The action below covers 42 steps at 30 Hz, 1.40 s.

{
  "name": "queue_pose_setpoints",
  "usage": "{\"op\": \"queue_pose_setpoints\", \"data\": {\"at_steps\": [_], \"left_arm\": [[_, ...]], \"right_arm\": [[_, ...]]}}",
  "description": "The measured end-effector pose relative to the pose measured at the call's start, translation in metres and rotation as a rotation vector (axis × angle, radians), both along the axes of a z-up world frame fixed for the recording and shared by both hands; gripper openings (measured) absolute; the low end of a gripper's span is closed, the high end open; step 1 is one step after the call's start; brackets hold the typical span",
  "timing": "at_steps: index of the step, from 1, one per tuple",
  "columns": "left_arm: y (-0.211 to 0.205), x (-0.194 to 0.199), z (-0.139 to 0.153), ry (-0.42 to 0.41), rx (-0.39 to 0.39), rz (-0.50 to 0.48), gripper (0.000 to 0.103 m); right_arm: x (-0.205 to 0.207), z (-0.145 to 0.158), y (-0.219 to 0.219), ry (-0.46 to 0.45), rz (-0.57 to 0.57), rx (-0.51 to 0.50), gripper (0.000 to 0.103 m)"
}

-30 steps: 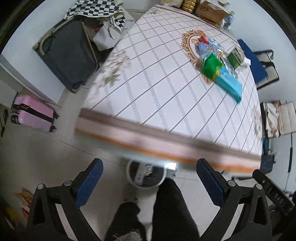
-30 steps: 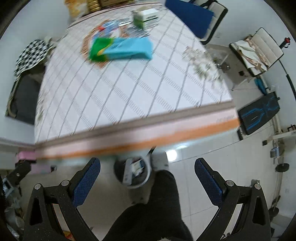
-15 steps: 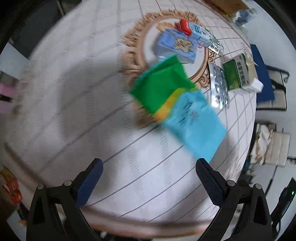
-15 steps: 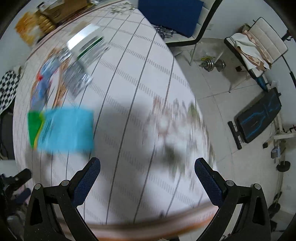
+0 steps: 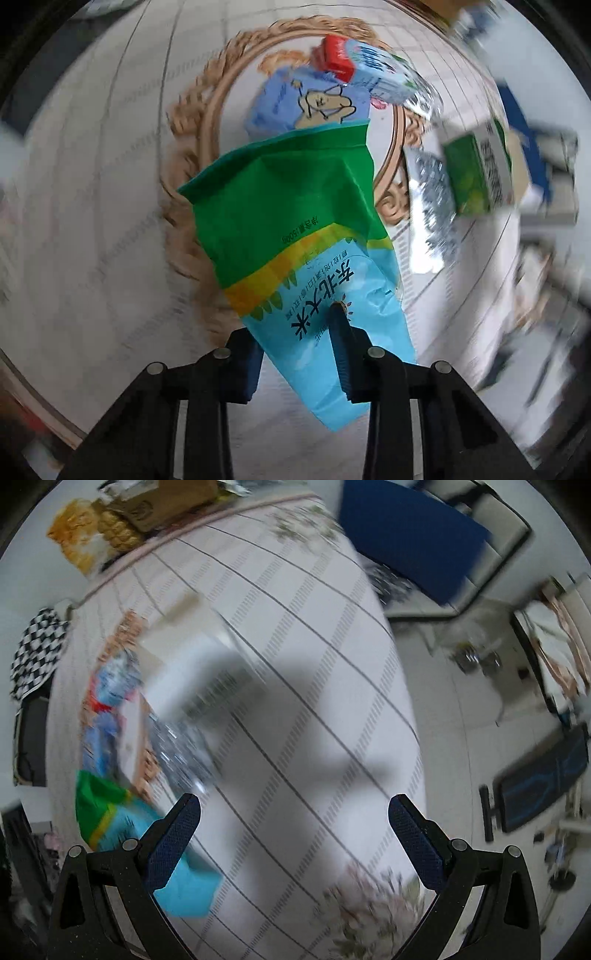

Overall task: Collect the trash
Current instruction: 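Grasp the green-blue snack bag with the left tool while the right grasps the torn cardboard box, then carry the bag and cardboard box to the bin and release them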

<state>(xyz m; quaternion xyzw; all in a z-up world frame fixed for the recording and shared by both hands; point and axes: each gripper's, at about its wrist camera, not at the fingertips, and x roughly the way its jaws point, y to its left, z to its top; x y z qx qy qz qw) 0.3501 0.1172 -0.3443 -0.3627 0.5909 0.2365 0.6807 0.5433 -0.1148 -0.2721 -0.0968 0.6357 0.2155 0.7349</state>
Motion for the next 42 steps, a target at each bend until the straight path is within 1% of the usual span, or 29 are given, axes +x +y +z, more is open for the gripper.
{"op": "queue_pose_setpoints", "data": {"at_steps": [1,2,3,4,6,8,9,11,12,13,15,16,17,19,22,24,25,27,29,31,32,34,35,39,40,41,42], "left_arm": [[0.003,-0.004,0.004,0.023,0.051,-0.052,0.030],[0.010,-0.010,0.007,0.038,0.082,-0.089,0.030],[0.017,-0.015,0.008,0.039,0.079,-0.081,0.031],[0.028,-0.023,0.007,0.043,0.058,-0.045,0.035],[0.044,-0.034,0.000,0.042,-0.001,0.029,0.035],[0.053,-0.043,-0.008,0.024,-0.063,0.109,0.037],[0.057,-0.050,-0.013,0.009,-0.095,0.160,0.041],[0.060,-0.059,-0.016,-0.015,-0.107,0.237,0.041],[0.060,-0.061,-0.015,-0.022,-0.102,0.244,0.037],[0.060,-0.061,-0.012,-0.019,-0.086,0.239,0.036],[0.054,-0.058,-0.001,-0.011,-0.020,0.182,0.029],[0.051,-0.057,0.006,-0.008,0.012,0.152,0.024],[0.050,-0.057,0.011,-0.007,0.032,0.132,0.021],[0.048,-0.054,0.024,-0.003,0.072,0.102,0.015],[0.047,-0.058,0.041,-0.001,0.131,0.061,0.010],[0.043,-0.064,0.055,-0.009,0.167,0.040,0.009],[0.038,-0.059,0.060,-0.009,0.180,0.032,0.009],[0.035,-0.066,0.074,-0.019,0.208,0.017,0.009],[0.019,-0.066,0.087,-0.027,0.247,-0.007,0.009],[0.014,-0.071,0.096,-0.039,0.272,-0.022,0.009],[0.010,-0.074,0.101,-0.044,0.296,-0.036,0.009],[0.004,-0.083,0.109,-0.059,0.315,-0.055,0.008],[-0.001,-0.093,0.117,-0.066,0.330,-0.065,0.008],[-0.022,-0.137,0.138,-0.107,0.365,-0.120,0.008],[-0.025,-0.145,0.140,-0.114,0.369,-0.136,0.008],[-0.032,-0.163,0.143,-0.129,0.370,-0.154,0.008],[-0.035,-0.174,0.145,-0.139,0.367,-0.168,0.008]], "right_arm": [[0.007,0.005,0.013,-0.014,0.026,0.009,0.103],[0.012,0.008,0.025,-0.027,0.048,0.015,0.103],[0.016,0.011,0.036,-0.036,0.068,0.022,0.103],[0.021,0.013,0.050,-0.049,0.093,0.025,0.103],[0.031,0.011,0.075,-0.060,0.131,0.010,0.103],[0.038,0.004,0.097,-0.059,0.163,-0.010,0.103],[0.042,-0.002,0.110,-0.060,0.183,-0.032,0.103],[0.046,-0.014,0.126,-0.061,0.206,-0.072,0.103],[0.049,-0.022,0.134,-0.054,0.221,-0.092,0.103],[0.049,-0.030,0.141,-0.050,0.232,-0.122,0.103],[0.045,-0.037,0.145,-0.063,0.243,-0.145,0.101],[0.043,-0.037,0.143,-0.074,0.248,-0.147,0.088],[0.040,-0.035,0.142,-0.093,0.254,-0.143,0.082],[0.034,-0.030,0.137,-0.106,0.247,-0.142,0.075],[0.025,-0.021,0.123,-0.090,0.217,-0.108,0.072],[0.016,-0.012,0.111,-0.085,0.201,-0.082,0.071],[0.011,-0.007,0.105,-0.085,0.191,-0.071,0.071],[-0.004,0.005,0.089,-0.086,0.174,-0.041,0.071],[-0.021,0.015,0.073,-0.088,0.157,-0.017,0.071],[-0.041,0.024,0.060,-0.083,0.142,0.009,0.071],[-0.054,0.029,0.054,-0.081,0.138,0.019,0.070],[-0.083,0.037,0.042,-0.082,0.135,0.036,0.070],[-0.093,0.039,0.039,-0.081,0.136,0.041,0.070],[-0.165,0.052,0.016,-0.083,0.129,0.079,0.070],[-0.181,0.054,0.010,-0.081,0.124,0.089,0.070],[-0.198,0.056,0.006,-0.082,0.119,0.098,0.070],[-0.224,0.059,-0.002,-0.082,0.110,0.109,0.070]]}}
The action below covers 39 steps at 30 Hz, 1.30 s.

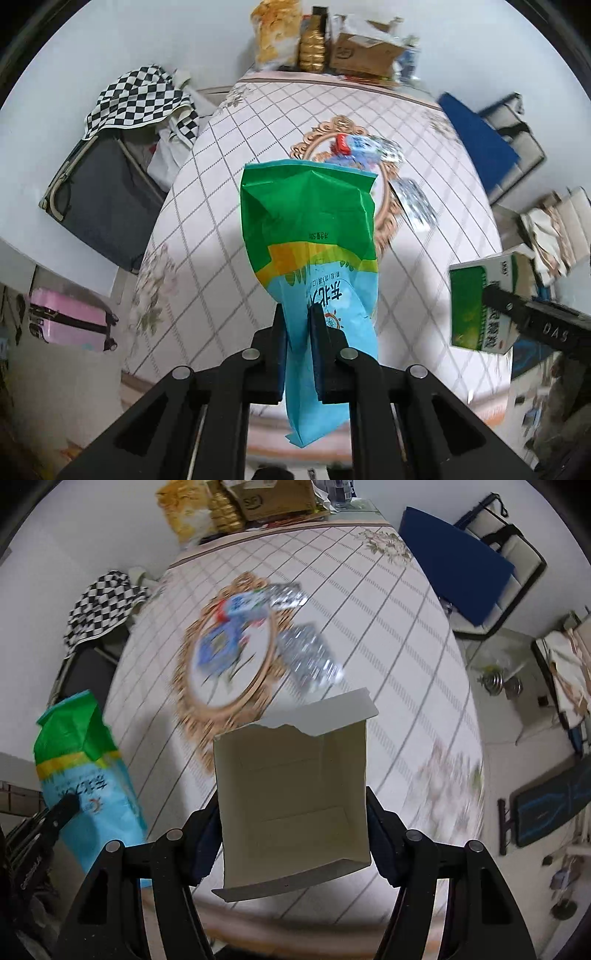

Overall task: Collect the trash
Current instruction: 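Carry the bag and cardboard box to the bin and release them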

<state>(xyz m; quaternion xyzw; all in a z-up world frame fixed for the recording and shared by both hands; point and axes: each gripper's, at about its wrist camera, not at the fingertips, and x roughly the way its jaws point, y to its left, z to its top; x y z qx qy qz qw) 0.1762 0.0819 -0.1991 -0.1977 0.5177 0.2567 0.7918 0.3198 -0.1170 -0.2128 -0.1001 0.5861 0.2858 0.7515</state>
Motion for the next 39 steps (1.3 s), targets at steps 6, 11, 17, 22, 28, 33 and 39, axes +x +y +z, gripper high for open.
{"op": "queue_pose_setpoints", "data": {"at_steps": [6,11,17,22,28,33,39], "left_arm": [[-0.025,-0.089,-0.006,-0.009,-0.041,-0.100,0.008],[-0.048,-0.155,-0.046,0.083,-0.149,-0.152,0.008],[-0.075,-0.202,-0.130,0.231,-0.272,-0.164,0.009],[-0.083,-0.208,-0.245,0.344,-0.349,-0.109,0.009],[-0.073,-0.191,-0.392,0.409,-0.408,-0.037,0.013],[-0.063,-0.162,-0.489,0.393,-0.493,-0.059,0.021],[-0.054,-0.154,-0.528,0.362,-0.516,-0.030,0.095]], "right_arm": [[-0.131,0.002,-0.042,0.015,-0.066,0.046,0.070],[-0.228,-0.033,-0.085,0.120,-0.125,0.008,0.070],[-0.300,-0.116,-0.127,0.292,-0.153,-0.079,0.070],[-0.325,-0.218,-0.141,0.404,-0.161,-0.117,0.070],[-0.318,-0.368,-0.137,0.432,-0.207,-0.123,0.070],[-0.305,-0.471,-0.121,0.452,-0.220,-0.103,0.072],[-0.289,-0.540,-0.101,0.496,-0.210,-0.063,0.083]]}}
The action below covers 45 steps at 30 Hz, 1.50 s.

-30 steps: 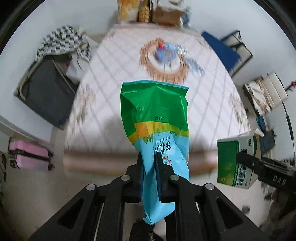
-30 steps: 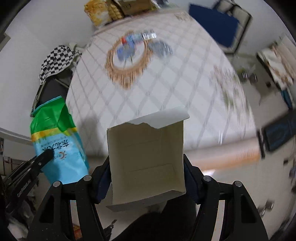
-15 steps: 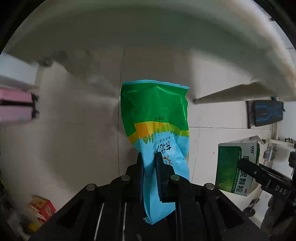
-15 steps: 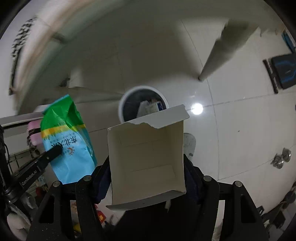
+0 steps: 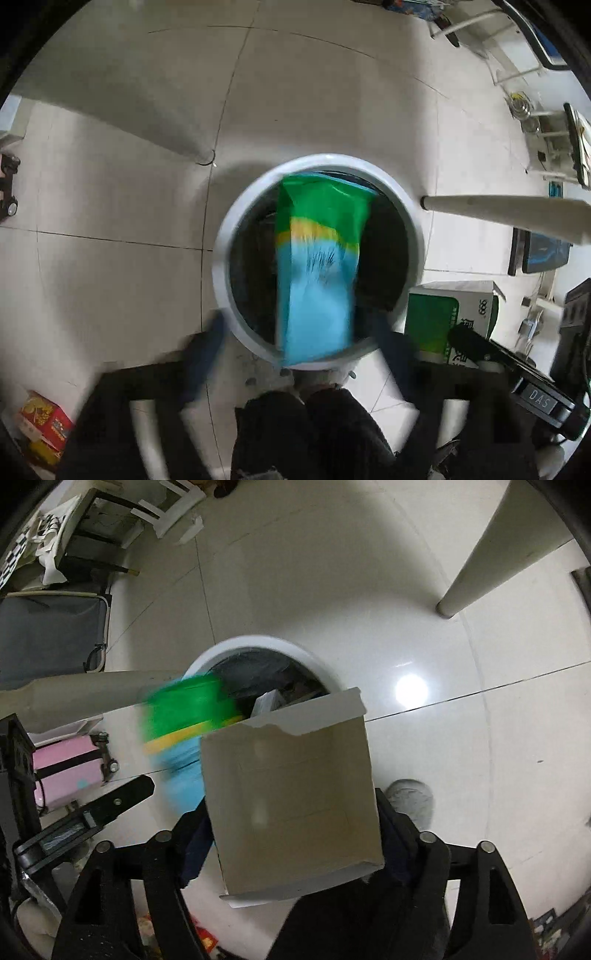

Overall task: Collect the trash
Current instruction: 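Carry the bag and cardboard box to the bin and release them, then move both tools back over the table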

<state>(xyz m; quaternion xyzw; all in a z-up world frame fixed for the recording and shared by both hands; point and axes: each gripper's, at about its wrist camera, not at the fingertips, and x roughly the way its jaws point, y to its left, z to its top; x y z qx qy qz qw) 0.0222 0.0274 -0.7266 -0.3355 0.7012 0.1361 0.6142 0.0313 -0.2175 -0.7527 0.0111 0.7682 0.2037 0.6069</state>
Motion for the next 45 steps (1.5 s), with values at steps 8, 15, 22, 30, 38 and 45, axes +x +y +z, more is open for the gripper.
{"op": "queue_pose_setpoints", "data": {"at_steps": [8,15,22,30,38,45], "left_arm": [[0.010,-0.034,0.037,-0.022,0.137,0.006,0.096],[-0.001,-0.052,0.092,-0.043,0.227,-0.010,0.096],[-0.012,-0.061,0.133,-0.049,0.252,-0.016,0.096],[-0.020,-0.070,0.197,-0.069,0.257,0.007,0.096],[-0.023,-0.078,0.282,-0.103,0.265,-0.021,0.096],[-0.019,-0.091,0.360,-0.136,0.297,-0.034,0.096]], "right_arm": [[-0.009,0.000,0.007,-0.017,0.067,0.042,0.103],[-0.024,0.049,0.010,-0.175,0.192,-0.099,0.103],[-0.033,0.110,0.005,-0.287,0.242,-0.197,0.103],[-0.045,0.190,0.001,-0.318,0.256,-0.210,0.103],[-0.062,0.288,-0.007,-0.325,0.239,-0.180,0.103],[-0.079,0.383,-0.010,-0.335,0.237,-0.156,0.103]]}}
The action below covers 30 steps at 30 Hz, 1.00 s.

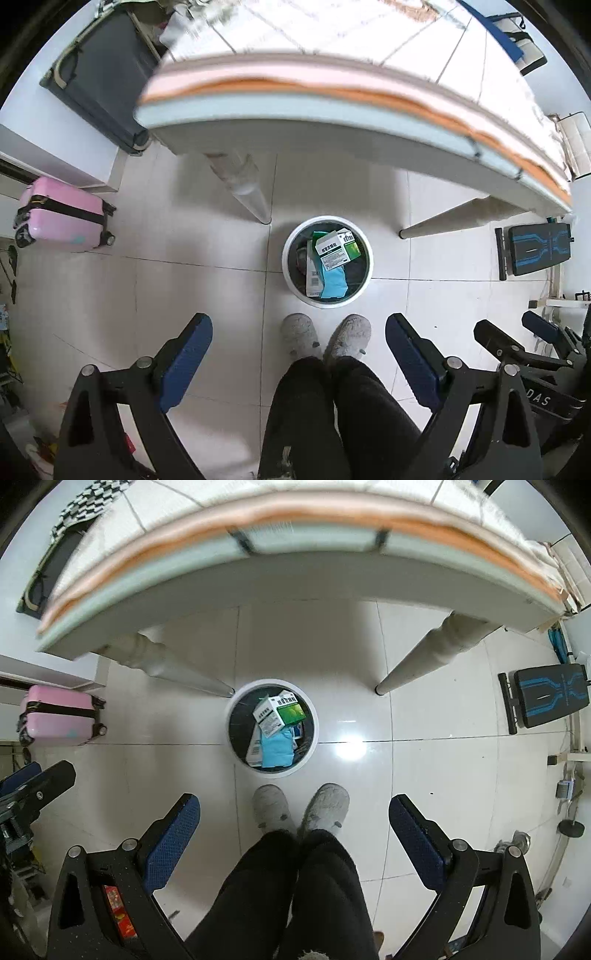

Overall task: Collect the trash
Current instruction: 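Move both tools back over the table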

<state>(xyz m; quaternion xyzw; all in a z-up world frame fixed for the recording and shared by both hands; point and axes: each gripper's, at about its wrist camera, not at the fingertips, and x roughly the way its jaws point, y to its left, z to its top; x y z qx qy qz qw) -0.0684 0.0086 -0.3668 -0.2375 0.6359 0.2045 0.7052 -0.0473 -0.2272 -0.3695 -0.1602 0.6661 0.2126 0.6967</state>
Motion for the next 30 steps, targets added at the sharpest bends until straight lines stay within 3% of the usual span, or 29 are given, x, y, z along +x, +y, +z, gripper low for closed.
{"op": "queue_pose_setpoints", "data": {"at_steps": [8,14,16,18,22,30], "left_arm": [[0.013,0.006,0.064,-0.064,0.063,0.032,0.096],[0.037,0.050,0.104,-0.129,0.151,0.075,0.096],[0.048,0.070,0.112,-0.145,0.174,0.095,0.096],[0.058,0.095,0.115,-0.154,0.188,0.113,0.103],[0.085,0.158,0.113,-0.133,0.222,0.147,0.103],[0.139,0.296,0.085,-0.007,0.228,0.264,0.103]], "right_arm": [[-0.001,0.090,0.010,0.017,-0.029,0.080,0.103],[0.051,0.138,0.033,-0.008,-0.078,0.143,0.103],[0.084,0.154,0.045,-0.042,-0.071,0.149,0.103],[0.118,0.164,0.053,-0.065,-0.081,0.150,0.103],[0.206,0.168,0.071,-0.089,-0.089,0.120,0.103],[0.421,0.120,0.145,-0.087,-0.061,0.047,0.103]]}}
